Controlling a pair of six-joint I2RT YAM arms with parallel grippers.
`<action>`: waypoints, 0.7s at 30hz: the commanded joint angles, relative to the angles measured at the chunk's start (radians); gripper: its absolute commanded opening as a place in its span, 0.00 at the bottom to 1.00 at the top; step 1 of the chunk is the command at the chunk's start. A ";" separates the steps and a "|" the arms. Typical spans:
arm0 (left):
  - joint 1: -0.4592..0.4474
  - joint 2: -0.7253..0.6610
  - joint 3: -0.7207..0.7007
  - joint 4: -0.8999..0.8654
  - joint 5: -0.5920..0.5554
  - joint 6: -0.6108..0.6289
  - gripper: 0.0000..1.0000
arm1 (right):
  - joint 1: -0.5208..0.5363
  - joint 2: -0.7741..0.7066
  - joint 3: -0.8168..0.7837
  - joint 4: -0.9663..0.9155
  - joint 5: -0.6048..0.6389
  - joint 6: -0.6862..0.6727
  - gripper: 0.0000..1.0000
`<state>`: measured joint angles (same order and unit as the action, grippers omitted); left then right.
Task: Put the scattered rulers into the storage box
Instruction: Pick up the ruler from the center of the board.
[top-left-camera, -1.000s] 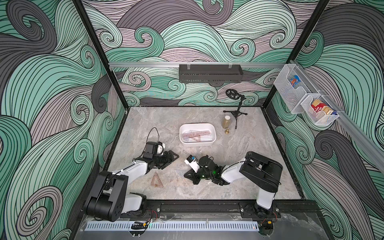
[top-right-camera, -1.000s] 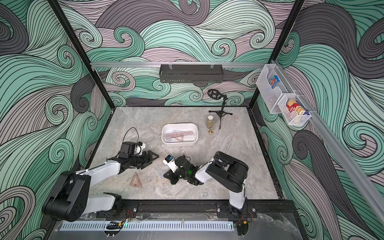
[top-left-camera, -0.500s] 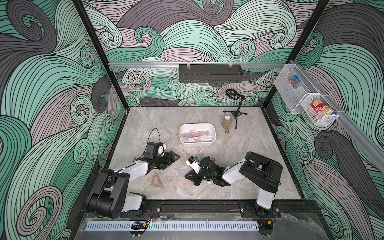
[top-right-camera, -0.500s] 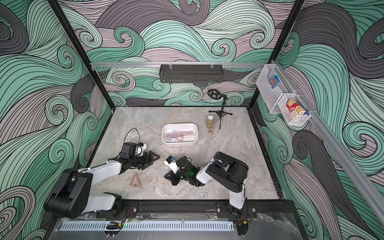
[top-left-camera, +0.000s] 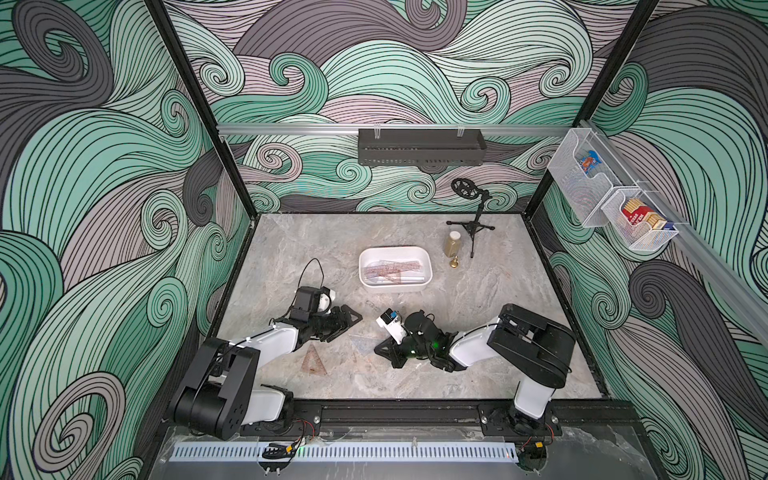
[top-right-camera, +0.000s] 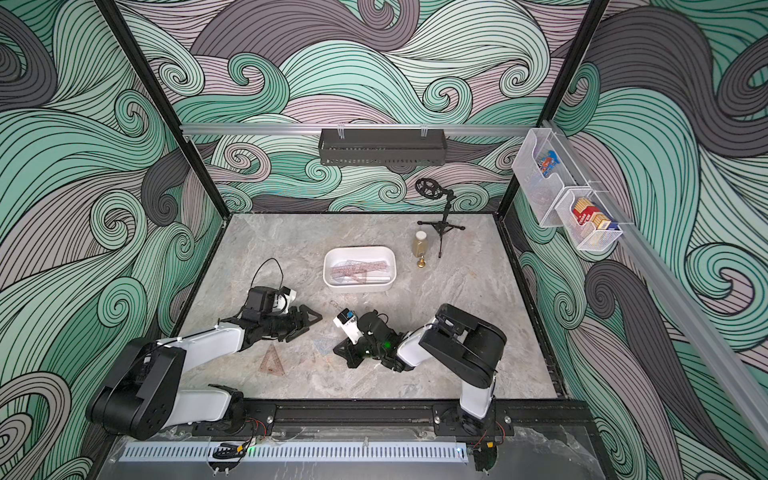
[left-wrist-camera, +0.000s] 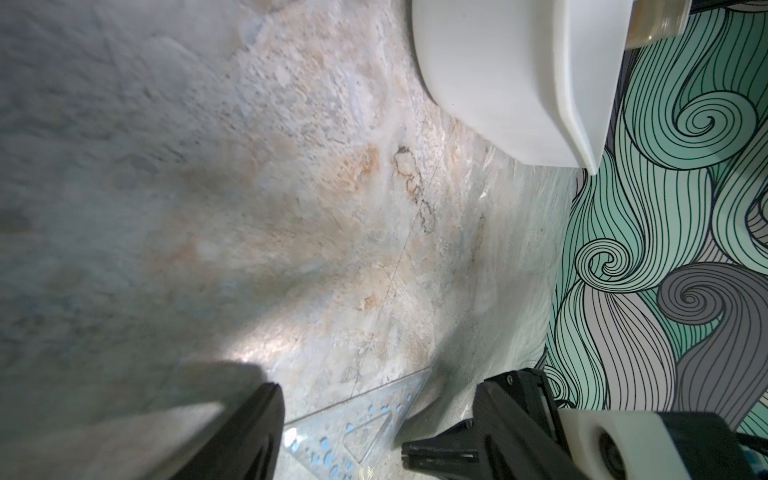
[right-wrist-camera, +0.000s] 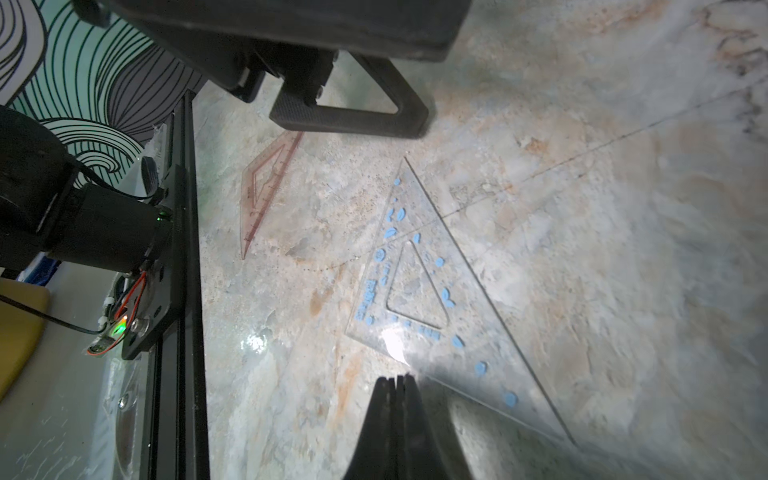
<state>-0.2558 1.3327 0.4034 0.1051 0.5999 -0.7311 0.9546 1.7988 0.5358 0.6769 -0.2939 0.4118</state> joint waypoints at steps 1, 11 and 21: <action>-0.011 -0.016 -0.008 -0.019 0.012 0.003 0.75 | -0.008 0.009 -0.013 -0.040 0.027 0.007 0.00; 0.011 -0.119 0.045 -0.165 -0.095 0.021 0.74 | -0.081 0.089 0.080 -0.097 0.026 -0.050 0.00; 0.047 -0.130 0.039 -0.195 -0.078 0.013 0.74 | -0.095 -0.004 0.109 -0.049 -0.022 -0.032 0.00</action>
<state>-0.2131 1.2026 0.4274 -0.0601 0.5175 -0.7261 0.8570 1.8393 0.6418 0.6128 -0.2993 0.3748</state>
